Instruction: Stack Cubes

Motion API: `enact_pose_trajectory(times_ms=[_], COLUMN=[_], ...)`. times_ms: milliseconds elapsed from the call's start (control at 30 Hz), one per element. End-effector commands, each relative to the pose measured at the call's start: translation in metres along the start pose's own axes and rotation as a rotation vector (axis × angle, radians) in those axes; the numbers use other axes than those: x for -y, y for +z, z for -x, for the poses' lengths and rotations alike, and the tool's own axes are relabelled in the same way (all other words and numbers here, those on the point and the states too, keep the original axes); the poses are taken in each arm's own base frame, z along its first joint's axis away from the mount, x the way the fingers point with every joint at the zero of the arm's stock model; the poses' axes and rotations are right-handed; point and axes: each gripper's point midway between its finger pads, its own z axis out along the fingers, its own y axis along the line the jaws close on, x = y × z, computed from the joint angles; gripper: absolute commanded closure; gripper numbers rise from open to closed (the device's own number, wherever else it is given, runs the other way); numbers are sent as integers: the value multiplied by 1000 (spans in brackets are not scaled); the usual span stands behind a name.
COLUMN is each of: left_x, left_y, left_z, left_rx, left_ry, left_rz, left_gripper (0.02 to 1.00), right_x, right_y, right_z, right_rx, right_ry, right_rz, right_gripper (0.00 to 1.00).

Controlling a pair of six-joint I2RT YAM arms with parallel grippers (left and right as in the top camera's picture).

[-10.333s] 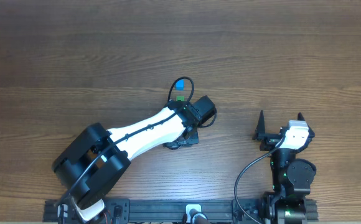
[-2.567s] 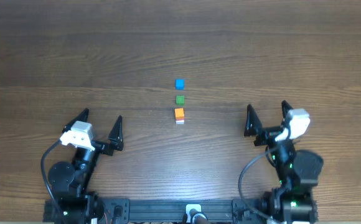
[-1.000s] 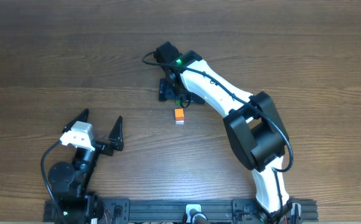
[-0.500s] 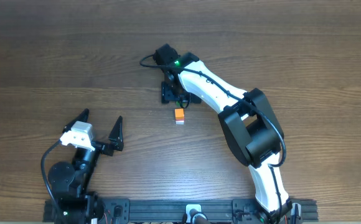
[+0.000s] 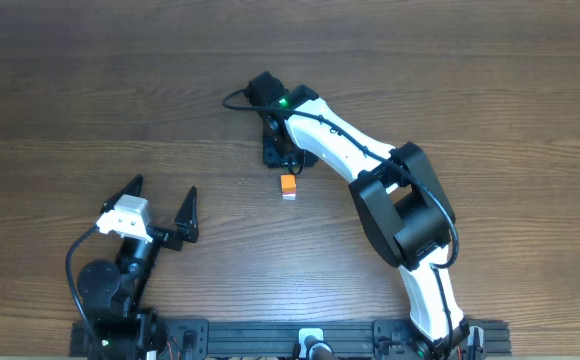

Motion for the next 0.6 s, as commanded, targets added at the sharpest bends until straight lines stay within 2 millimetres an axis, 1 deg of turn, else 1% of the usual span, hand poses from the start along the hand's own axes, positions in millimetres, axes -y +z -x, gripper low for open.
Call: enact_pose_trajectory(times_ms=[33,67,200,233,267,333,367,400,467,533,567,600], left_x=[3,3,3,3,3,3,3,3,3,3,3,3], left_y=[0,0,0,0,0,0,0,0,0,0,0,0], left_z=[-1,-1,-1,-1,-1,-1,-1,-1,-1,-1,-1,-1], left_rx=[-2,-2,-2,-2,-2,-2,-2,-2,-2,-2,-2,-2], left_ry=[12,12,12,12,12,12,12,12,12,12,12,12], left_rz=[-14,-14,-14,-14,-14,-14,-14,-14,-14,-14,-14,-14], left_gripper=[23,20,20,20,20,20,20,20,20,20,20,23], right_x=[-6,-6,-7,-7,-7,-7,-7,-7,-7,-7,-7,-7], right_y=[3,3,3,3,3,3,3,2,1,-5,-20,-25], right_z=[2,1,1,1,1,1,1,2,2,4,10,12], right_rx=[2,1,0,-1,0,0,0,1,4,16,51,64], right_ry=[-13,-13,-13,-12,-12,-12,-12,-12,-11,-10,-17,-16], right_rz=[5,5,8,8,8,8,8,8,10,16,22,24], right_gripper=[652,663,781,831,858,877,899,945,985,989,989,991])
